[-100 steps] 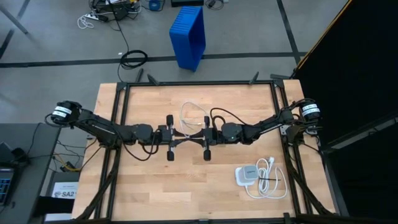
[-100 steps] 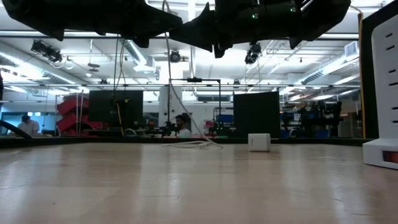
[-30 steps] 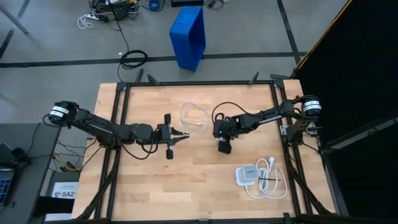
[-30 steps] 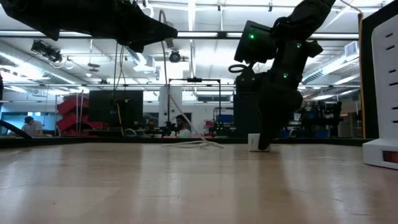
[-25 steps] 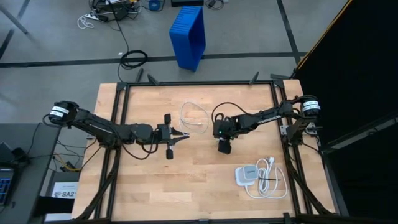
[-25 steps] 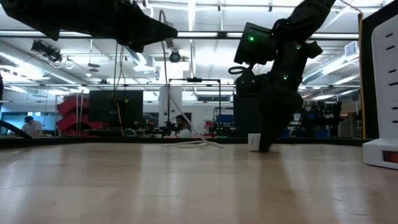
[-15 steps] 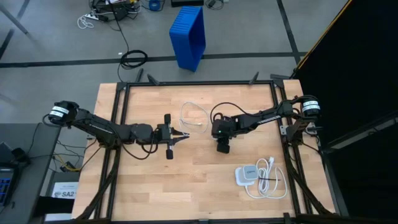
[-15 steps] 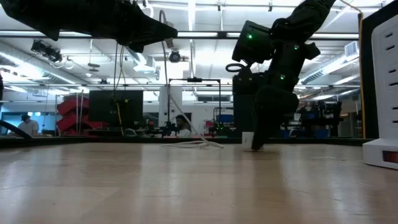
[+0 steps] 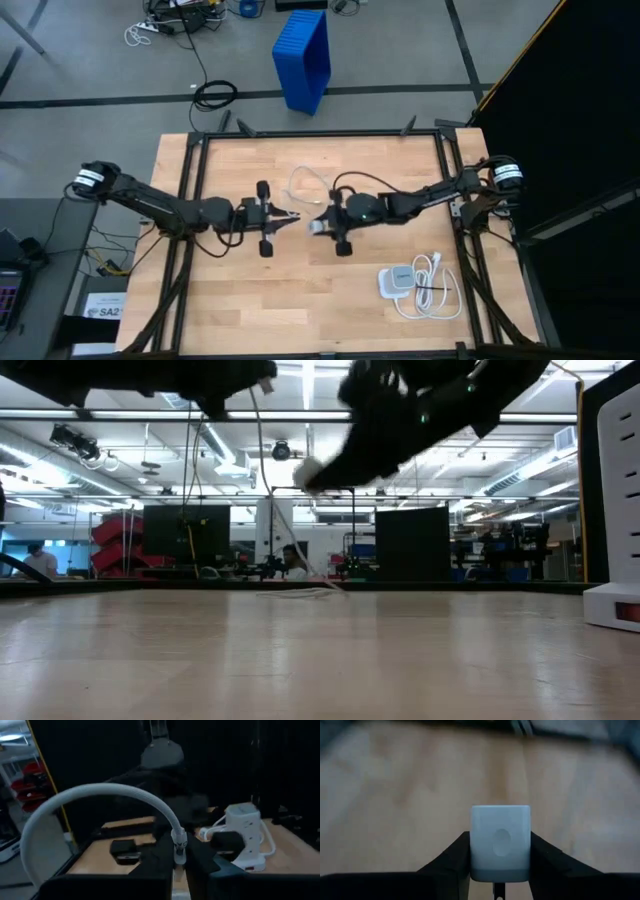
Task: Insert USB
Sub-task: Insert the charger cable into the charger adapter
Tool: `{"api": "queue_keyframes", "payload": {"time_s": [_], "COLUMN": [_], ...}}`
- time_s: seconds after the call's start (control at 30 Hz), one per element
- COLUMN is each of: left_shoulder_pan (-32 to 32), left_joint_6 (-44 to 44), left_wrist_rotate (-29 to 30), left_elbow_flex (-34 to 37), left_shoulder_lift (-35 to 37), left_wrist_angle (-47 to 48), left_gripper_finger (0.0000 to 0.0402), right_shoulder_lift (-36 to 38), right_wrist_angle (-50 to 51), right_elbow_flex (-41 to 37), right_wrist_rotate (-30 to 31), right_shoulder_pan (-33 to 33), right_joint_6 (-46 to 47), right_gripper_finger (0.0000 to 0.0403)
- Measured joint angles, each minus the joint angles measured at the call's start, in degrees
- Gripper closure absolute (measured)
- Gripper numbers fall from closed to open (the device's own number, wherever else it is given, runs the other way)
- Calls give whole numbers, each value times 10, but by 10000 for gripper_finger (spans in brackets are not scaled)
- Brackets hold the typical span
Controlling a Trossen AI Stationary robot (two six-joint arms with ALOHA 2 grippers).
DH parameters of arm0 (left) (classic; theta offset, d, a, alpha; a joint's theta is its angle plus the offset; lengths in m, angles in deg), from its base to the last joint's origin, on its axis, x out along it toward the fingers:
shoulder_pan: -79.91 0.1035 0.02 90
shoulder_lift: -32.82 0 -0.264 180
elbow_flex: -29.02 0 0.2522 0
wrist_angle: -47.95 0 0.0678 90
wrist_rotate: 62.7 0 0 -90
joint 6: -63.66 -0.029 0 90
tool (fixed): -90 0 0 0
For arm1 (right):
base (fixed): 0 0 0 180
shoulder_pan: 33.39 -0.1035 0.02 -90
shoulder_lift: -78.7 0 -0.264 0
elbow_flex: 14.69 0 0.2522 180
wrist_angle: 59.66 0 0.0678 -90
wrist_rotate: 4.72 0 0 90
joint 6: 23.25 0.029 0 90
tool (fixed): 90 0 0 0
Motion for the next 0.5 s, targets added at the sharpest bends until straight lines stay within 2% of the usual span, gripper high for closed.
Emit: {"api": "queue_keyframes", "payload": {"time_s": [0.1, 0.23, 0.5], "left_shoulder_pan": [-10, -27, -38], "left_joint_6": [-5, -5, -12], "left_wrist_rotate": [0, 0, -2], "left_elbow_flex": [-2, -2, -2], "left_shoulder_lift": [29, 41, -16], "left_wrist_angle": [-13, 1, -17], "left_gripper_finger": [394, 394, 394], "right_shoulder_lift": [0, 0, -9], "right_wrist_angle": [-80, -119, -135], "right_elbow_flex": [-2, -2, -2], "right_wrist_rotate": [-3, 0, 19], "right_shoulder_pan": [-17, -22, -14], "right_joint_6": [-30, -33, 3], "right_gripper_finger": [289, 289, 289]}}
